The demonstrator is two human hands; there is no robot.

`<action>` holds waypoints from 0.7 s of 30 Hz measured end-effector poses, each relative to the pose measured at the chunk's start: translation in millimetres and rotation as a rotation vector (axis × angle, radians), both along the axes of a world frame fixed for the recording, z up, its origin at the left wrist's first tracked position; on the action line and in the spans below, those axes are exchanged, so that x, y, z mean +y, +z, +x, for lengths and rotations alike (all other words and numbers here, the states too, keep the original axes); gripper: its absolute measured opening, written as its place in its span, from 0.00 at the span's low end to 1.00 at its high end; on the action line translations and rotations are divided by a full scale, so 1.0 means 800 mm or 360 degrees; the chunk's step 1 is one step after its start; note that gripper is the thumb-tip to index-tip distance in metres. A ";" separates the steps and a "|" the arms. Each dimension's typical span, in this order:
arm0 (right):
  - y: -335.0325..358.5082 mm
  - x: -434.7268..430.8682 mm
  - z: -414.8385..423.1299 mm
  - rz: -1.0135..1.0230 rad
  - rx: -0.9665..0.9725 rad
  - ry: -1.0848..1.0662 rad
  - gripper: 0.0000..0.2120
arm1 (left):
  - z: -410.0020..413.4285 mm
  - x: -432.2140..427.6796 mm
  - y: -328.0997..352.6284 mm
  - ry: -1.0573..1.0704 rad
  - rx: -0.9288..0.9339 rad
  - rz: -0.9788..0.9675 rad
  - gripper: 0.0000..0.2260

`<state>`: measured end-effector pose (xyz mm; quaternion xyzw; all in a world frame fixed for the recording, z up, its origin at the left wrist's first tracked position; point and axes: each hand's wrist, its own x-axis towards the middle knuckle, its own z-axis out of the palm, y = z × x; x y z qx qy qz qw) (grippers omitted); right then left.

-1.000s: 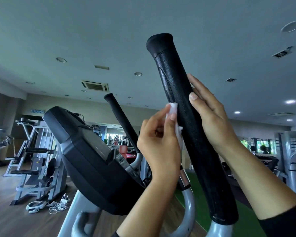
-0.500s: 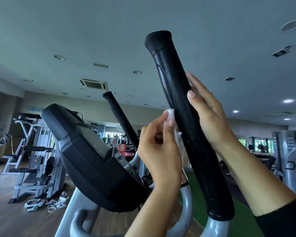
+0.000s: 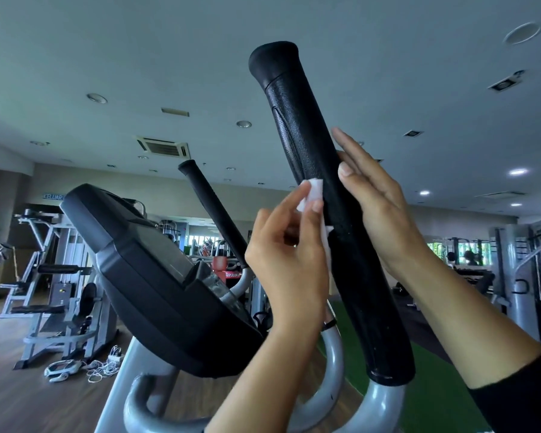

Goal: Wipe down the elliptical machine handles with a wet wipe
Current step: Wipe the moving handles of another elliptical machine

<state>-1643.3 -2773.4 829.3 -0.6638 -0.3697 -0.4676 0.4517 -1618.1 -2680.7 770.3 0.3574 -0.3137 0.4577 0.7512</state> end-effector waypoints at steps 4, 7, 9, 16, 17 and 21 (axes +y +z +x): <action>-0.024 -0.013 -0.002 0.0028 0.0024 -0.0076 0.19 | -0.004 -0.013 -0.024 0.0122 -0.0031 0.0040 0.11; -0.039 -0.021 -0.007 0.0008 0.0060 -0.0102 0.20 | -0.006 -0.011 -0.038 0.0162 -0.0044 0.0114 0.10; -0.045 -0.023 -0.010 -0.0020 0.0073 -0.0059 0.20 | -0.006 -0.005 -0.029 0.0158 -0.0028 0.0076 0.09; -0.053 -0.024 -0.010 0.0019 0.0088 0.0026 0.21 | -0.011 -0.016 -0.017 0.0247 -0.0034 0.0001 0.11; -0.054 -0.024 -0.011 0.0027 0.0080 0.0019 0.21 | -0.013 -0.019 -0.026 0.0289 -0.0052 0.0033 0.11; -0.059 -0.024 -0.013 0.0065 0.0065 0.0019 0.21 | -0.015 -0.013 -0.048 0.0359 -0.0106 0.0207 0.11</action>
